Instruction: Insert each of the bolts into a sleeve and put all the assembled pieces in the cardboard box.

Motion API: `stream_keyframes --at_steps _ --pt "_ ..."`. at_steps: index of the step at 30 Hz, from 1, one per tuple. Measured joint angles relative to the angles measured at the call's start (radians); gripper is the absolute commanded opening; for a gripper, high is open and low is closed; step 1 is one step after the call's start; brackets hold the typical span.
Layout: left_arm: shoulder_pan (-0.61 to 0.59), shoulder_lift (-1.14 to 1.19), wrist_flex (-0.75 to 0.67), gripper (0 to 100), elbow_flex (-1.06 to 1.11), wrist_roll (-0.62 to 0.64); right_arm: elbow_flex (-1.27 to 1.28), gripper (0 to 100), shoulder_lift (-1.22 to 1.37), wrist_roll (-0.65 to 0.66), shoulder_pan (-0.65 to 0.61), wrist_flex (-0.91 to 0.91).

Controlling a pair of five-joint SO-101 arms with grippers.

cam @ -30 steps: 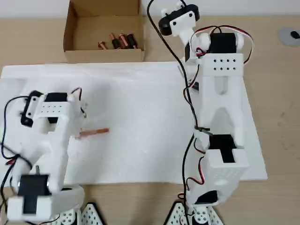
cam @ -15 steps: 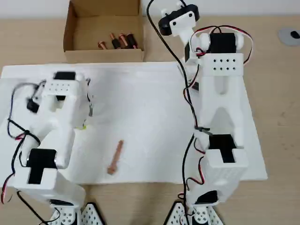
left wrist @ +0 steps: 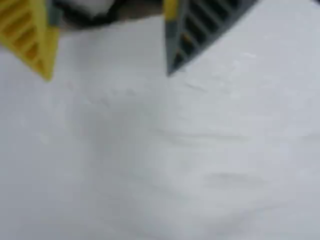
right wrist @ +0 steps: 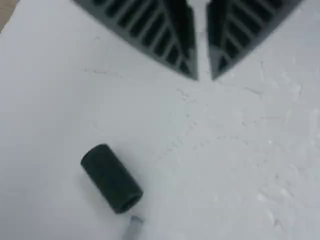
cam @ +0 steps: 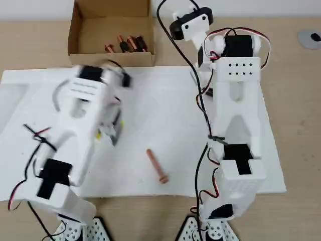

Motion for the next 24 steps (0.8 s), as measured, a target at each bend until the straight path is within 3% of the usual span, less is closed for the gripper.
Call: stream_keyframes --at_steps 5,10,17,24 --pt "0.193 -0.026 0.0 17 0.06 -0.258 0.028 1.2 0.002 0.0 0.12 0.002" --pt "0.279 -0.092 -0.015 16 0.061 -0.473 0.014 1.2 0.002 0.011 0.33 0.002" --pt "0.299 -0.092 -0.307 17 0.063 -0.534 -0.176 1.2 0.002 0.112 0.667 0.003" --pt "0.439 -0.092 -0.502 17 0.066 -0.661 -0.327 1.2 0.002 0.12 0.902 0.005"
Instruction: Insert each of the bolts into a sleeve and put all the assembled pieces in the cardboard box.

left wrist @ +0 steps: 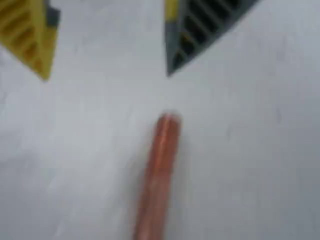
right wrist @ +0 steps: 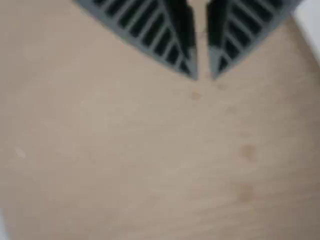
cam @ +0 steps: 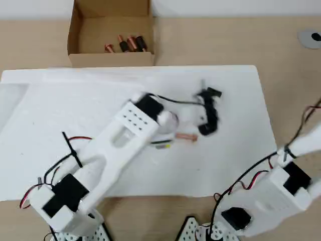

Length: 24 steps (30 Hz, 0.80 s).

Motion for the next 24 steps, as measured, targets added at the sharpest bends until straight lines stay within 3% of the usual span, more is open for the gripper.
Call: stream_keyframes --at_steps 7,14,17,24 --pt "0.046 0.149 -0.178 17 -0.028 -0.028 -0.008 1.2 0.0 0.04 0.127 0.0" --pt "0.02 0.457 -0.193 17 -0.31 -0.028 -0.008 1.2 0.0 0.072 0.18 0.0" --pt "-0.011 0.588 -0.176 17 -0.468 -0.032 -0.008 1.2 0.0 0.072 0.181 0.0" --pt "-0.055 0.836 0.025 17 -0.865 -0.028 -0.008 1.2 0.0 0.074 0.189 0.0"
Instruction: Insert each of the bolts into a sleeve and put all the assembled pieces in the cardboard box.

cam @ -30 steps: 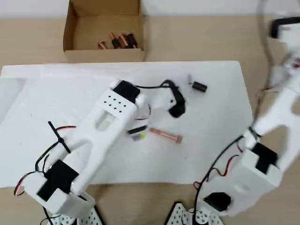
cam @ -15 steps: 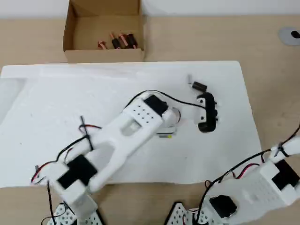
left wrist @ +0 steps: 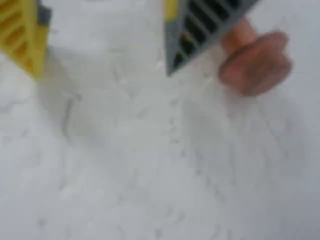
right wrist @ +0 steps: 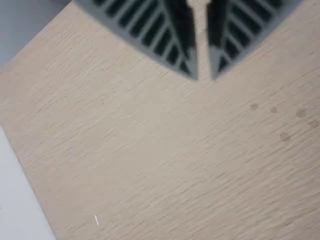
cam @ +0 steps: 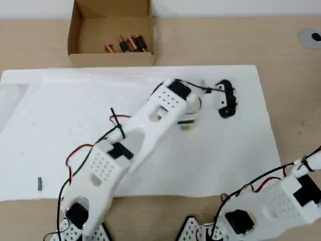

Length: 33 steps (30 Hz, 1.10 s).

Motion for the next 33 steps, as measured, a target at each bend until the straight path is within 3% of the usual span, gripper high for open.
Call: stream_keyframes --at_steps 8,15,28,33 --pt "-0.009 0.219 0.221 16 -0.379 0.0 0.0 1.2 0.0 0.0 0.0 0.0" --pt "-0.021 0.325 0.373 4 -0.585 -0.002 0.0 1.2 0.0 0.0 0.0 0.0" --pt "-0.015 0.339 0.405 1 -0.605 -0.002 0.0 1.2 0.0 0.0 0.0 0.003" --pt "-0.015 0.364 0.422 1 -0.724 0.137 0.0 1.2 0.0 0.0 0.0 0.003"
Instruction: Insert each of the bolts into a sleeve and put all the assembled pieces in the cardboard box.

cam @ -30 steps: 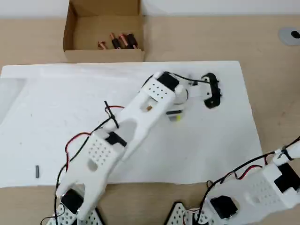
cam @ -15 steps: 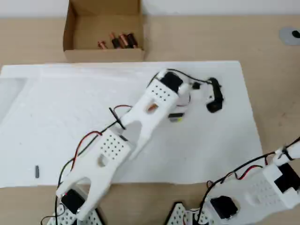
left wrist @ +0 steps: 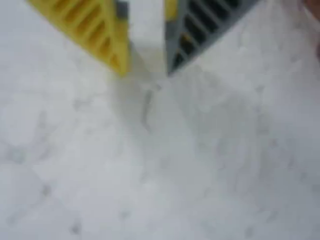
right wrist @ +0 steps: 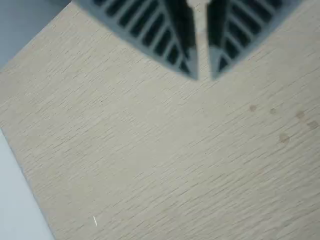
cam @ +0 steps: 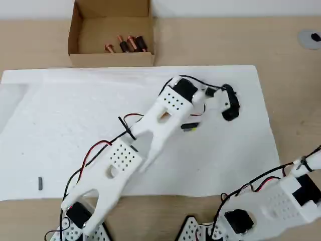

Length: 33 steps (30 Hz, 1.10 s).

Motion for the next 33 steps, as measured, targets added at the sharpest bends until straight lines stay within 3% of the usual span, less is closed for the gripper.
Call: stream_keyframes --at_steps 7,12,19,33 --pt "-0.239 0.0 -0.023 1 -0.196 0.155 -0.002 1.2 0.0 0.0 0.006 0.0" --pt "-0.241 -0.018 0.038 2 -0.198 0.167 0.015 1.2 0.0 0.0 0.008 0.0" --pt "-0.242 -0.072 0.061 26 -0.198 0.175 0.035 1.2 0.0 0.0 0.008 0.0" --pt "-0.127 -0.18 0.064 26 0.063 0.178 0.035 1.2 0.0 0.0 0.008 0.0"
